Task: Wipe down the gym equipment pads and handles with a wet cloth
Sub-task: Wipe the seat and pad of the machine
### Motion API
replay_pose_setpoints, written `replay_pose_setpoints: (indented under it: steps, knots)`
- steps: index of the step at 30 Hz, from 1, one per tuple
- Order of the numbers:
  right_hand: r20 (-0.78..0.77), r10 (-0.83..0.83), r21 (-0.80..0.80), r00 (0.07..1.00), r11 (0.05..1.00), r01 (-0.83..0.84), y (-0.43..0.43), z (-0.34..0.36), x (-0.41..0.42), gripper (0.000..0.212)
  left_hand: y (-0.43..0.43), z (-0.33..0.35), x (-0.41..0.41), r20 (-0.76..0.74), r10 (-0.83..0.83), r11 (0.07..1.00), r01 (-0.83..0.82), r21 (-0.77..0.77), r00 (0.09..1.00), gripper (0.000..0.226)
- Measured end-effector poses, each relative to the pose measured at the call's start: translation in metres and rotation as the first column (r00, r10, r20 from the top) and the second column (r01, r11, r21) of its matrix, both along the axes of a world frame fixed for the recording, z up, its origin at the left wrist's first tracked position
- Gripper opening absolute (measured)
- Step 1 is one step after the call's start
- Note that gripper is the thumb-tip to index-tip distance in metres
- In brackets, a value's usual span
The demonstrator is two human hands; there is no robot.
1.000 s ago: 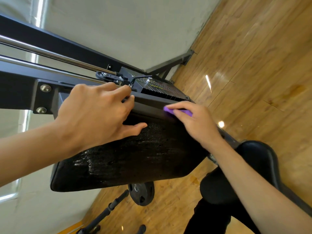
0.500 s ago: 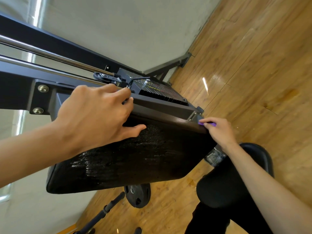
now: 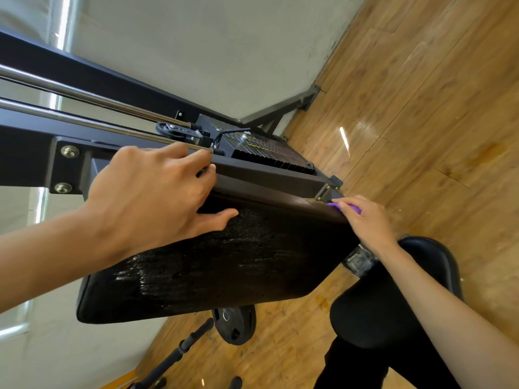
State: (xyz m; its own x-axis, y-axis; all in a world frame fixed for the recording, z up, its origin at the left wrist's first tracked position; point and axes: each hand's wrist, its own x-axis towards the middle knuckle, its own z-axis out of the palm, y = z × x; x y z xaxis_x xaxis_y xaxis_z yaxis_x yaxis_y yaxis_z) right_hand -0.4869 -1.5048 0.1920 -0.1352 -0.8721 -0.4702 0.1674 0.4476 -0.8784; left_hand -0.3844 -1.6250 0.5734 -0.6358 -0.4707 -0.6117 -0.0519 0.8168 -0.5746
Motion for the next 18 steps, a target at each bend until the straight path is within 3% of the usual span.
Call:
replay_pose_setpoints:
  steps: [5, 7, 11, 14, 18]
  knots:
    - [0.197, -0.101, 0.283, 0.975, 0.958, 0.042, -0.002, -0.036, -0.007, 0.027, 0.000, 0.000, -0.001, -0.002, -0.010, 1.000, 0.010, -0.003, 1.000, 0.088]
    - [0.189, -0.071, 0.304, 0.979, 0.953, 0.011, -0.007, -0.030, -0.006, 0.027, 0.000, -0.001, -0.004, 0.000, -0.026, 1.000, 0.026, 0.003, 1.000, 0.090]
    - [-0.043, 0.036, 0.147, 0.998, 0.989, -0.029, -0.007, 0.011, -0.009, 0.022, 0.001, -0.001, -0.004, 0.001, -0.083, 0.996, 0.083, -0.012, 0.997, 0.089]
    - [-0.037, 0.035, -0.086, 0.999, 0.996, -0.038, -0.024, 0.064, 0.002, 0.025, 0.002, 0.000, -0.007, -0.009, -0.089, 0.996, 0.089, -0.027, 0.996, 0.087]
    - [-0.007, -0.003, -0.412, 1.000, 0.911, 0.000, -0.053, 0.157, 0.014, 0.029, 0.003, 0.000, -0.006, -0.044, -0.047, 0.998, 0.045, -0.045, 0.998, 0.084]
